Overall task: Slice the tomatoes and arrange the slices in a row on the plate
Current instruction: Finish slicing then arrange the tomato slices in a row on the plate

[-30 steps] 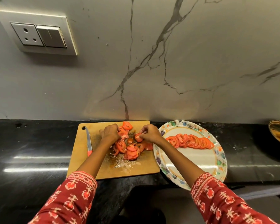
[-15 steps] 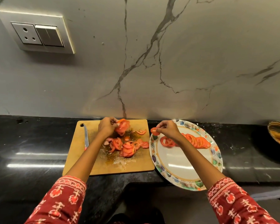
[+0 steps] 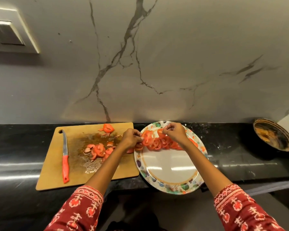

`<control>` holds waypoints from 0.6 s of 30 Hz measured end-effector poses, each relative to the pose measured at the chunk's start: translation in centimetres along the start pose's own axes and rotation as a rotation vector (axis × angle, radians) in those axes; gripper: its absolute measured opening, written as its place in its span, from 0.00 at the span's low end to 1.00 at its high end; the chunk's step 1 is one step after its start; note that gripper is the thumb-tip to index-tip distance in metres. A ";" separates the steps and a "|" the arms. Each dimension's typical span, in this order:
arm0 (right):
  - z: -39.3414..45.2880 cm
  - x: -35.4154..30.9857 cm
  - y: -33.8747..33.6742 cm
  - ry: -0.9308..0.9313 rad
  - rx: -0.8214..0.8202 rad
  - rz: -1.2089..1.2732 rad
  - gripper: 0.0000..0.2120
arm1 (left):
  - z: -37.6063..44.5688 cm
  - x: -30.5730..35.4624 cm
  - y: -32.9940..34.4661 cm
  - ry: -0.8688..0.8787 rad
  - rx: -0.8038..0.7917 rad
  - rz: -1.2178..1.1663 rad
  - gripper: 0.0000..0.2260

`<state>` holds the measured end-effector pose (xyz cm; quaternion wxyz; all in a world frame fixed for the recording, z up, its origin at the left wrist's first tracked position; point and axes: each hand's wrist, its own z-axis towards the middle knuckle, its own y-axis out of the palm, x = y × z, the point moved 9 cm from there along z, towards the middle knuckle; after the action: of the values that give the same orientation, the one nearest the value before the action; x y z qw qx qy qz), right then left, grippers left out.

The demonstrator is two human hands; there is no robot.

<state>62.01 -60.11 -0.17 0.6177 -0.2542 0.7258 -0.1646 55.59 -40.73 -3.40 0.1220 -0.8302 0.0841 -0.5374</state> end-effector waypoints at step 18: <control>0.9 0.4 1.3 -0.006 -0.111 0.075 0.08 | -0.6 0.9 -2.3 -0.038 0.007 -0.171 0.03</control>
<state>62.64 -59.22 -1.32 0.6107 -0.2610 0.7409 -0.1002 55.38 -38.85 -1.72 0.0799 -0.8441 0.0087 -0.5302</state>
